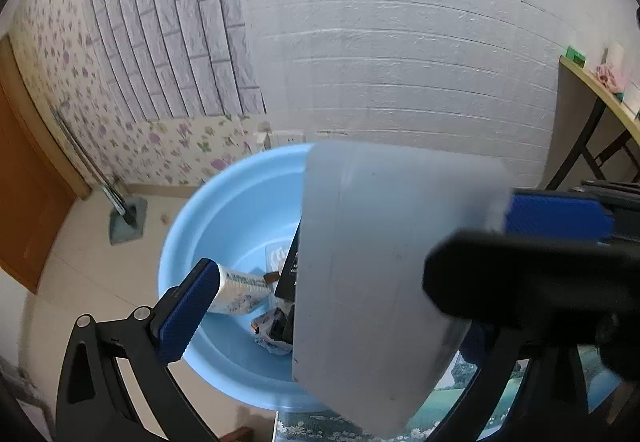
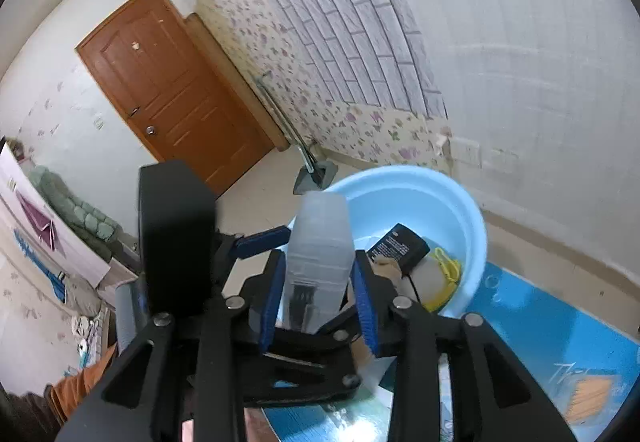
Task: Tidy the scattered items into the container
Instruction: 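Carry the clear box in the right gripper into the basin and release, then move the left gripper to the clear box of wooden toothpicks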
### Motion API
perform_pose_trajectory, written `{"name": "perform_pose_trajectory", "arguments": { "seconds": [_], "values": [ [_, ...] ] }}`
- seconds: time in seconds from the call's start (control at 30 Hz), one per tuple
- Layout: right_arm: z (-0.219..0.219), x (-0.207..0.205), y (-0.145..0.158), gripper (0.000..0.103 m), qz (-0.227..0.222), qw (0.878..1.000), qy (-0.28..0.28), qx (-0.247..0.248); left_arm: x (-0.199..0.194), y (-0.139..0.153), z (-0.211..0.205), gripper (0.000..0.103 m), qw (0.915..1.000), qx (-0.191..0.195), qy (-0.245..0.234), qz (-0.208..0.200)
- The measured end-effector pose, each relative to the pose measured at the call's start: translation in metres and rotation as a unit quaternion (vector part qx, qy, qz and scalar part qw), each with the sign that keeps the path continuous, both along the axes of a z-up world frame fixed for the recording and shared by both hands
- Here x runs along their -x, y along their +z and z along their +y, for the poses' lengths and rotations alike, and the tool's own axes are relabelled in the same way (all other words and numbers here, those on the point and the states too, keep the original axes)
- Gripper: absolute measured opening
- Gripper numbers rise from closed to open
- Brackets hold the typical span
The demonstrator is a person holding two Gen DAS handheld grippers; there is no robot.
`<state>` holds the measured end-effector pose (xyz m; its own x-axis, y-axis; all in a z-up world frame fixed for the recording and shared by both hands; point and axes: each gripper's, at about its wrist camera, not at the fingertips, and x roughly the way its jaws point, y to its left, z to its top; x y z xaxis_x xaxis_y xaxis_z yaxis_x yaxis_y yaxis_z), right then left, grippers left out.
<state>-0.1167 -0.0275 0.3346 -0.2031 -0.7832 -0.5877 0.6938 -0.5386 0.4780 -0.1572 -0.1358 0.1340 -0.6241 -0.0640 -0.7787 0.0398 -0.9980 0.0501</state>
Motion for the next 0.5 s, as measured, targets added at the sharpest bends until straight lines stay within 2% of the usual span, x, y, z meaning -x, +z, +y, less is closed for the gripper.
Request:
{"name": "perform_pose_trajectory", "arguments": {
  "seconds": [0.03, 0.1, 0.17, 0.23, 0.37, 0.5],
  "values": [
    [0.002, 0.003, -0.003, 0.046, -0.007, 1.000, -0.006, 0.002, 0.002, -0.003, -0.004, 0.103, 1.0000, -0.003, 0.002, -0.004],
    [0.002, 0.008, -0.006, 0.054, -0.009, 1.000, -0.020, 0.002, 0.004, -0.011, -0.013, 0.103, 0.9995, -0.027, 0.008, -0.010],
    [0.008, 0.010, -0.007, 0.054, -0.003, 0.999, -0.035, -0.004, 0.003, -0.012, -0.017, 0.103, 0.9992, -0.037, 0.013, -0.008],
    [0.014, 0.008, -0.007, 0.056, 0.002, 0.999, -0.048, -0.009, 0.004, -0.008, -0.012, 0.103, 0.9994, -0.025, 0.024, -0.001],
    [0.029, 0.010, -0.014, 0.056, 0.005, 0.997, -0.065, -0.028, 0.000, 0.002, -0.012, 0.103, 0.9986, -0.033, 0.033, 0.025],
    [0.042, 0.006, -0.027, 0.056, -0.003, 0.996, -0.075, -0.040, -0.010, 0.012, -0.008, 0.103, 0.9983, -0.016, 0.033, 0.045]
  ]
}}
